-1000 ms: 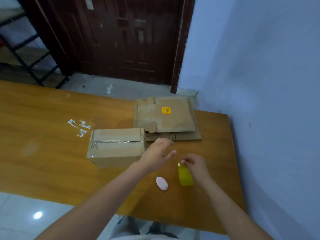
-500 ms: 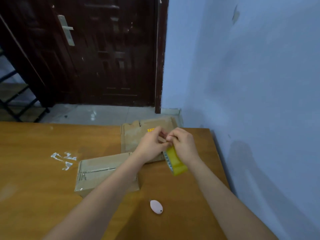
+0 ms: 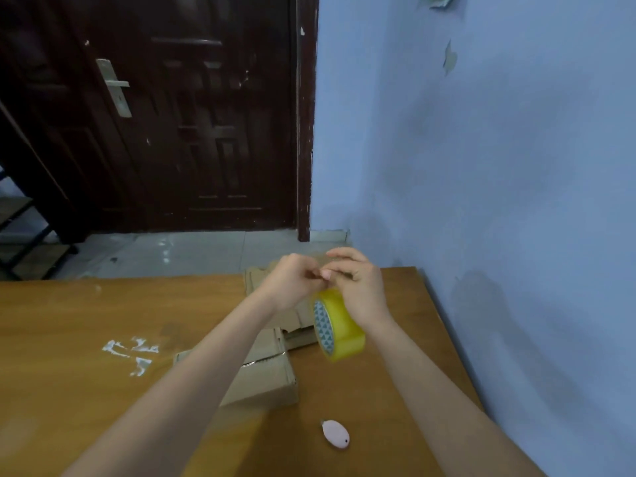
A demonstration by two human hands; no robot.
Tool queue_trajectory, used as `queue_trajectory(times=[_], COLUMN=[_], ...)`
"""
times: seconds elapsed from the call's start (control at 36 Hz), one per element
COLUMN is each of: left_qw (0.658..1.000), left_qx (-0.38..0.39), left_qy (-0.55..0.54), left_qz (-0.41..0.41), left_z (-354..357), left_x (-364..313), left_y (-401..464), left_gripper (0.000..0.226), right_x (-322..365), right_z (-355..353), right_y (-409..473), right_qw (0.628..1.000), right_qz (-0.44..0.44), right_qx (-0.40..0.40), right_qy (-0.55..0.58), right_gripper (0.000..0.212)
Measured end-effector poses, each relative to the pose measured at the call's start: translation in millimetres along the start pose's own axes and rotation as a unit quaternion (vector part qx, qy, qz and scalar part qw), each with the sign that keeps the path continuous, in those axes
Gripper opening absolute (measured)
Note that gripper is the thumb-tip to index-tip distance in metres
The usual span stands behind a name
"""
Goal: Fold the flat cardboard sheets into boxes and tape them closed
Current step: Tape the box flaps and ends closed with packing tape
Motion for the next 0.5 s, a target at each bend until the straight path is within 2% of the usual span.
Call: queue_trajectory(times=[0.08,0.17,0.19,0.25,0.28,0.33,0.39,0.5], left_qw=[1.000,0.999,0.997,0.995,0.995,0.997,0.995,0.973], left_qx=[0.011,0.038,0.047,0.062,0.068,0.073,0.060,0.029], left_qy=[-0.005,0.036,0.056,0.079,0.071,0.018,-0.052,-0.172], left_qz=[-0.005,0.015,0.022,0.025,0.016,-0.021,-0.060,-0.149], left_z=[-5,-9,-11,-15,-17,-21,-25,-30], left_x=[14,15,14,17,23,35,45,61], left_y=[5,11,11,12,11,9,5,-2], left_gripper=[0.020,0.024,0.025,0.029,0.031,0.030,0.026,0.024], right_x=[-5,-8,-8,-5,-3,0,-1,-14], right_z=[8,13,14,15,13,8,10,25], right_y=[-10,-20,-23,-24,-23,-21,-23,-45], right_qw=[0.999,0.995,0.993,0.972,0.958,0.956,0.966,0.972], right_qz=[0.026,0.040,0.049,0.077,0.082,0.089,0.120,0.201], right_qx=[-0.033,-0.073,-0.086,-0.131,-0.156,-0.174,-0.136,0.005], right_qy=[0.013,0.045,0.066,0.178,0.224,0.217,0.184,0.118], right_gripper=[0.017,0.023,0.027,0.033,0.035,0.036,0.036,0.048])
Point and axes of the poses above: each hand's wrist, its own y-axis towards the middle knuckle, its own z-axis out of the palm, x = y × z, the point moved 4 cm from there along y, towards the middle knuckle, and after that the axes turned 13 degrees about y, right-handed, at the moved point
